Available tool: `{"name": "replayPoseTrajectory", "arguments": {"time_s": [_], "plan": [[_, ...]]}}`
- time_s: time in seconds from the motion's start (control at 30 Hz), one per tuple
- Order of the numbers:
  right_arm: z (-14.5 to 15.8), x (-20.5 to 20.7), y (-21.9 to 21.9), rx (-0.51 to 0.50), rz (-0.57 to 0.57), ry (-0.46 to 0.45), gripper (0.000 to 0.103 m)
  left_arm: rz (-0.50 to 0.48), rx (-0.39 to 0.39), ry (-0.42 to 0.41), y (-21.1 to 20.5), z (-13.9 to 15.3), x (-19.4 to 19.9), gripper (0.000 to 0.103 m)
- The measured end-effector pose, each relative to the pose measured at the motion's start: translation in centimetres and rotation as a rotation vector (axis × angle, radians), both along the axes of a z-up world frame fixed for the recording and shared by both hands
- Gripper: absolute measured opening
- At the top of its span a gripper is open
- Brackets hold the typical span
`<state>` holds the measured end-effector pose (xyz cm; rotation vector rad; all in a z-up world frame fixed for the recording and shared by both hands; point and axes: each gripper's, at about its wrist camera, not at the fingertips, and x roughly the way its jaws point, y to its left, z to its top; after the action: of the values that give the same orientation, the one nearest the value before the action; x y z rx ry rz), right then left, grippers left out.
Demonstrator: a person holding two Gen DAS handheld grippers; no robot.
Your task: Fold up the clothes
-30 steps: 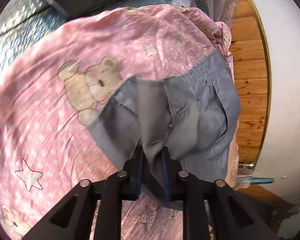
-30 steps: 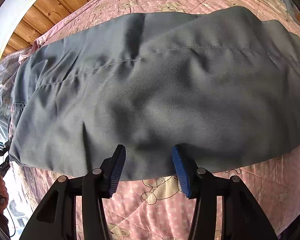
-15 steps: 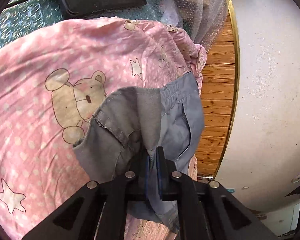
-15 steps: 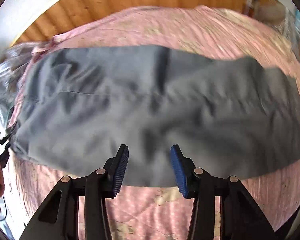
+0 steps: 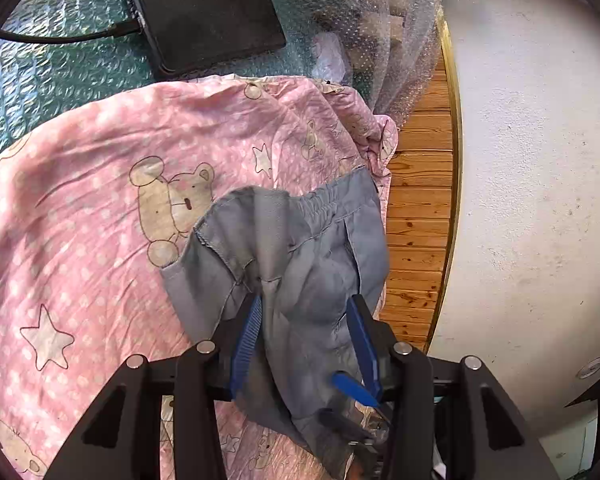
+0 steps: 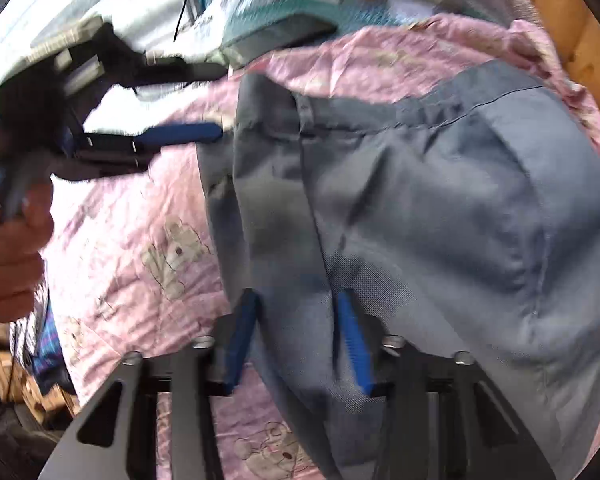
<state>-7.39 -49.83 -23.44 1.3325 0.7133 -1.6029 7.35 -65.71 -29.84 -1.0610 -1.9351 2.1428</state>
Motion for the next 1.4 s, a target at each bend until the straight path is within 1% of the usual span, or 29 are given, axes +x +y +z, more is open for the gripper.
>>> {"name": "replayPoseTrajectory", "arguments": {"time_s": [0.03, 0.1, 0.17, 0.23, 0.3, 0.37, 0.4, 0.43, 0.47, 0.5, 0.57, 0.6, 0.67, 0.73, 0.77, 0.87, 0.9, 0.93, 0.97, 1.03, 1.07, 1.1, 1.13, 1.2, 1.23, 1.27, 1.3, 1.33, 1.4], "plan": [[-0.3, -0.4, 0.0, 0.043, 0.006, 0.044, 0.005, 0.010, 0.007, 0.011, -0.1, 0.0, -0.1, 0.047], [1.9, -1.9, 0.9, 0.029, -0.066, 0.136, 0.004, 0.032, 0.023, 0.022, -0.3, -0.2, -0.6, 0.047], [4.8, -2.4, 2.0, -0.008, -0.113, 0.208, 0.004, 0.045, 0.030, 0.021, -0.6, -0.4, -1.0, 0.048], [6.9, -1.4, 2.3, -0.042, -0.099, 0.258, 0.004, 0.055, 0.037, 0.022, -0.8, -0.3, -1.4, 0.052], [8.1, 0.3, 2.1, -0.039, -0.070, 0.373, 0.004, 0.067, 0.048, 0.038, -0.9, 0.0, -1.9, 0.056], [9.1, 1.7, 2.6, -0.039, -0.072, 0.487, 0.004, 0.060, 0.050, 0.074, -0.6, 0.6, -2.6, 0.057], [9.3, 2.4, 3.1, -0.045, -0.091, 0.528, 0.004, 0.048, 0.046, 0.094, -0.3, 0.9, -3.1, 0.059], [9.6, 2.9, 3.5, -0.048, -0.110, 0.547, 0.004, 0.029, 0.040, 0.110, 0.2, 1.0, -3.7, 0.064], [9.8, 3.4, 3.8, -0.049, -0.126, 0.565, 0.004, 0.002, 0.039, 0.113, 0.8, 0.6, -4.7, 0.066], [9.3, 3.7, 3.9, -0.043, -0.131, 0.566, 0.004, -0.032, 0.062, 0.102, 1.6, -0.4, -5.8, 0.067], [7.7, 4.3, 3.7, -0.027, -0.108, 0.525, 0.005, -0.100, 0.136, 0.048, 3.6, -3.0, -7.5, 0.067], [6.8, 4.7, 3.5, -0.019, -0.082, 0.509, 0.005, -0.129, 0.148, 0.018, 4.6, -3.9, -7.9, 0.067], [5.1, 5.6, 2.3, 0.006, -0.025, 0.517, 0.006, -0.139, 0.145, 0.011, 5.2, -4.2, -7.8, 0.066], [4.3, 6.4, 1.9, 0.014, 0.016, 0.538, 0.007, -0.122, 0.175, -0.006, 4.6, -4.1, -6.9, 0.066], [4.2, 6.7, 1.7, 0.015, 0.025, 0.547, 0.008, -0.110, 0.176, -0.012, 4.0, -3.7, -6.2, 0.066], [4.0, 7.7, 1.2, 0.016, 0.052, 0.571, 0.009, -0.091, 0.095, -0.002, 2.4, -1.1, -4.1, 0.067], [3.6, 8.0, 1.0, 0.018, 0.062, 0.571, 0.009, -0.086, 0.069, 0.000, 2.0, -0.3, -3.6, 0.070], [3.2, 8.2, 0.7, 0.021, 0.073, 0.571, 0.009, -0.085, 0.049, -0.002, 1.8, 0.2, -3.5, 0.076], [2.5, 8.0, 0.2, 0.026, 0.088, 0.573, 0.010, -0.096, 0.028, -0.016, 2.0, 0.4, -3.9, 0.079], [1.2, 8.7, -0.1, 0.027, 0.117, 0.574, 0.012, -0.145, -0.022, -0.069, 3.0, 0.0, -5.6, 0.080], [0.8, 8.9, 0.1, 0.019, 0.127, 0.564, 0.015, -0.158, -0.052, -0.097, 3.5, -0.5, -6.3, 0.078], [0.9, 9.0, 0.6, 0.002, 0.128, 0.534, 0.023, -0.163, -0.075, -0.120, 3.7, -1.1, -6.7, 0.046], [1.1, 9.1, 1.2, -0.015, 0.124, 0.501, 0.029, -0.172, -0.083, -0.135, 3.5, -1.8, -6.6, 0.009], [3.4, 8.2, 4.1, -0.081, 0.013, 0.373, 0.031, -0.122, -0.055, -0.120, 1.7, -2.9, -4.8, 0.009], [4.8, 7.7, 6.1, -0.126, -0.056, 0.300, 0.035, -0.098, -0.044, -0.116, 0.8, -3.5, -3.7, 0.009], [5.9, 7.3, 8.7, -0.170, -0.130, 0.241, 0.036, -0.093, -0.035, -0.119, 0.4, -4.2, -2.7, 0.009], [6.6, 7.0, 11.2, -0.195, -0.203, 0.204, 0.037, -0.096, -0.024, -0.106, 0.2, -4.8, -2.2, 0.009], [6.9, 6.7, 14.7, -0.206, -0.300, 0.163, 0.037, -0.101, -0.021, -0.081, 0.2, -5.1, -1.9, 0.009], [6.4, 5.9, 21.8, -0.186, -0.513, 0.127, 0.037, -0.115, -0.027, -0.055, 0.2, -5.4, -2.0, 0.009]]}}
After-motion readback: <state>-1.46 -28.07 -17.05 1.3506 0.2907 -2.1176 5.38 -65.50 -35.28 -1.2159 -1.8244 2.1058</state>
